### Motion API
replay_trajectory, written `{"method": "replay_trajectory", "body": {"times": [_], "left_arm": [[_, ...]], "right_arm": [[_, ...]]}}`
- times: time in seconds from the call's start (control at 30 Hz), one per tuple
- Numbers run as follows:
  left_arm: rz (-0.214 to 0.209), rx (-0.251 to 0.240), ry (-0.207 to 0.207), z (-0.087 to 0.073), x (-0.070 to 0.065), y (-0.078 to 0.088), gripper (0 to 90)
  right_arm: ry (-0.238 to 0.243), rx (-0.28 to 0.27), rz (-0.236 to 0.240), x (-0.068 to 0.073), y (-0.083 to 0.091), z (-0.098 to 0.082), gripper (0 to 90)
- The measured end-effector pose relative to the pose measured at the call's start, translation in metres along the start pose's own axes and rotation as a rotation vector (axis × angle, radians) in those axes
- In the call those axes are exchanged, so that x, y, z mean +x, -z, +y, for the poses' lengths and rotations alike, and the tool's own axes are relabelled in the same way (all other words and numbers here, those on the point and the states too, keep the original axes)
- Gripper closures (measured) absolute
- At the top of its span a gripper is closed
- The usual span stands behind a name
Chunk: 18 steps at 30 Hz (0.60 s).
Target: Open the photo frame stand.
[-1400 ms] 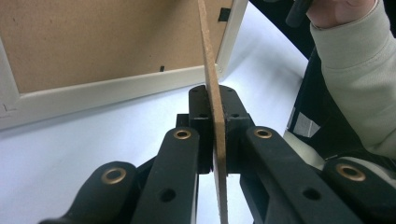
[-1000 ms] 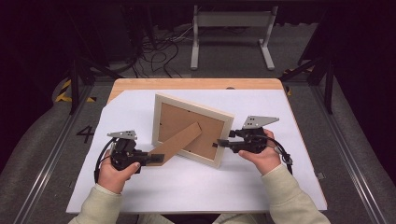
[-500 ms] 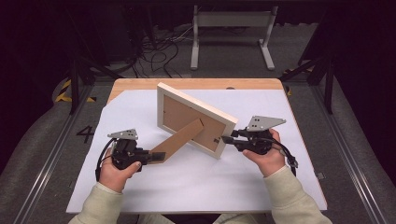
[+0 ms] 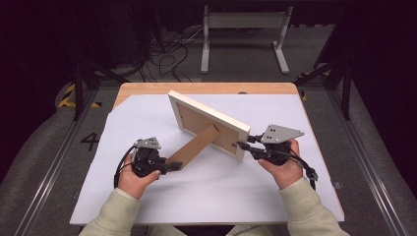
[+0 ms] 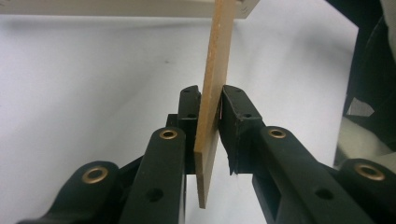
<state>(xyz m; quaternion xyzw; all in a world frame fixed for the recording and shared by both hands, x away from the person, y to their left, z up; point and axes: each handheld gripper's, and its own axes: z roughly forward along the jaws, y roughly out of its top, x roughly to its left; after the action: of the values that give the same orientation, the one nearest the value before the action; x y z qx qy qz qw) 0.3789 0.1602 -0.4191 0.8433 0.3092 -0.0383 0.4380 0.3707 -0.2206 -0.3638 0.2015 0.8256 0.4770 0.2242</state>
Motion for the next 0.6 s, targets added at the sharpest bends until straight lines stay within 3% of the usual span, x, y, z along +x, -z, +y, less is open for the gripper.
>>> {"method": "replay_trajectory", "body": {"times": [0.2, 0.5, 0.6], "left_arm": [[0.039, 0.037, -0.058, 0.000, 0.003, -0.011, 70.6], [0.055, 0.055, -0.074, -0.001, 0.003, -0.018, 63.4], [0.053, 0.055, -0.075, 0.000, 0.004, -0.018, 62.3]], "right_arm": [[0.045, 0.026, -0.016, 0.003, -0.002, -0.003, 72.0], [0.054, 0.060, -0.017, 0.002, -0.002, -0.010, 71.8], [0.049, 0.044, -0.011, 0.001, -0.002, -0.012, 71.8]]}}
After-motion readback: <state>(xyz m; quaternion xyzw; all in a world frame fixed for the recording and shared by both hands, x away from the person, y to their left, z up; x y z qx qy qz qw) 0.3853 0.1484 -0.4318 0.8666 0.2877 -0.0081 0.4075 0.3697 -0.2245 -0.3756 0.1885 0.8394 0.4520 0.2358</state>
